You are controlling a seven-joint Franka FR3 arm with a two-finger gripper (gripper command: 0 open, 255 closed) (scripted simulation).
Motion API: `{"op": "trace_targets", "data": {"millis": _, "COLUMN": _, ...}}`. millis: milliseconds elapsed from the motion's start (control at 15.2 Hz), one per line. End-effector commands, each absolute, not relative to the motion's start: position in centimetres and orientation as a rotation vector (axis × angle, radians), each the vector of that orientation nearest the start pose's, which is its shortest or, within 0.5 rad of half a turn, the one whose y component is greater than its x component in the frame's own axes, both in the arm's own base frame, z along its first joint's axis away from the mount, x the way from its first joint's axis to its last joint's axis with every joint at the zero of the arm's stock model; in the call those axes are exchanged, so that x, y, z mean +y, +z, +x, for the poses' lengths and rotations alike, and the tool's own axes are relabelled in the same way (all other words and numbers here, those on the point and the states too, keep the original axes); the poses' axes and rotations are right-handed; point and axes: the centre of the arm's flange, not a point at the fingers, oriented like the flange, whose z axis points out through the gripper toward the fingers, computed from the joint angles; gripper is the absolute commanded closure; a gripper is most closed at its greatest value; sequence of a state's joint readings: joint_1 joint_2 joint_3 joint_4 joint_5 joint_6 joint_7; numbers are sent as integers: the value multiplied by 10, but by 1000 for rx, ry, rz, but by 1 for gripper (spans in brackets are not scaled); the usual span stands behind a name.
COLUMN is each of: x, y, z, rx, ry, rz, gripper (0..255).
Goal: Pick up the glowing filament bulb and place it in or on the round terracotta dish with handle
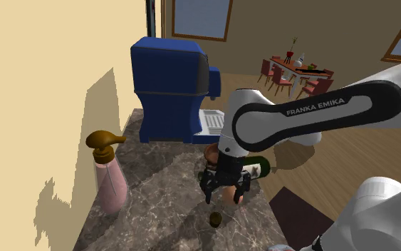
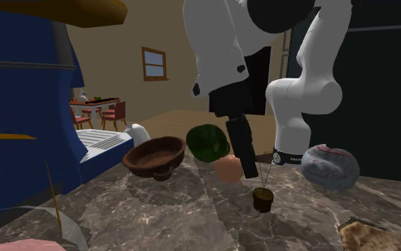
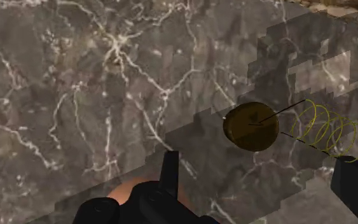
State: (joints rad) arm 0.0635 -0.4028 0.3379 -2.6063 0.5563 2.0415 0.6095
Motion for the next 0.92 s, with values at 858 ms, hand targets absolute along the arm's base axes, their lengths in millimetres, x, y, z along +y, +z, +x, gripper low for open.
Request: {"op": "trace_targets", "data": {"millis": 858, "x": 195, "y": 321, "z": 343, "rx": 814, "ry": 448, "rz": -2757, "gripper": 0}}
